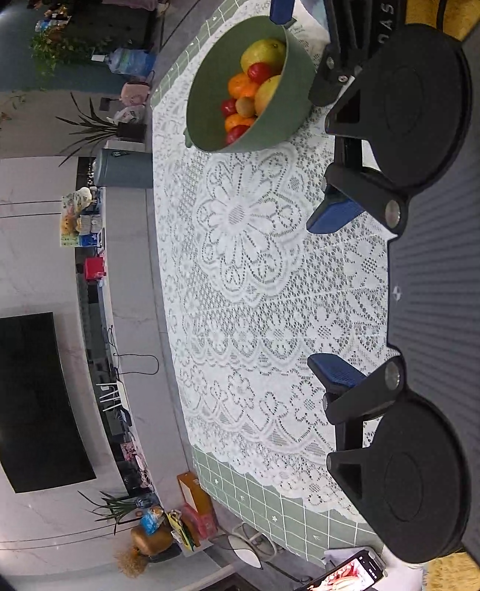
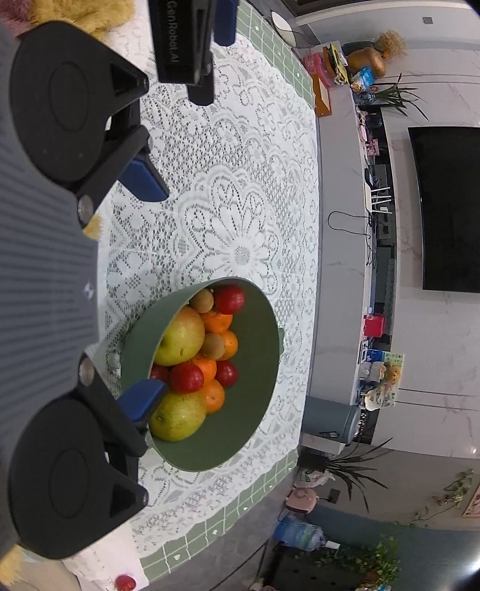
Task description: Organize fruits
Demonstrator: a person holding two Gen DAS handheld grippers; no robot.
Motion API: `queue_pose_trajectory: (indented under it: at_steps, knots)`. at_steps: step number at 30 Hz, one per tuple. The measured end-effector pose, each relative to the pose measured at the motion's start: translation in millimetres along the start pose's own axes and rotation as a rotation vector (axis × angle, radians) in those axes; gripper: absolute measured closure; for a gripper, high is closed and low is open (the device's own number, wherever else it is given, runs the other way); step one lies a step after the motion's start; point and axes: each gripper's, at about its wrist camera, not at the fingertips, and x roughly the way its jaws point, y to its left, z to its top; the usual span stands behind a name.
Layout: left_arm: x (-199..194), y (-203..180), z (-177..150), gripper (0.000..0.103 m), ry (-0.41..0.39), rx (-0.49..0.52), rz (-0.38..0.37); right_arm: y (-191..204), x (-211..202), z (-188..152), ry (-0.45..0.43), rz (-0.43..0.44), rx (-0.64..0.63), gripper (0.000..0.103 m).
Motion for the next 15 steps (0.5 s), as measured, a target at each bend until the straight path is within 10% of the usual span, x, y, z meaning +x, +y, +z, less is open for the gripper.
queue_pose_trajectory:
  at_steps: [15]
  knots:
    - [4.4, 7.6, -1.9, 0.016, 0.041, -0.034, 0.013, 1.1, 3.4, -1.2, 0.005, 0.011, -0.007, 0.004]
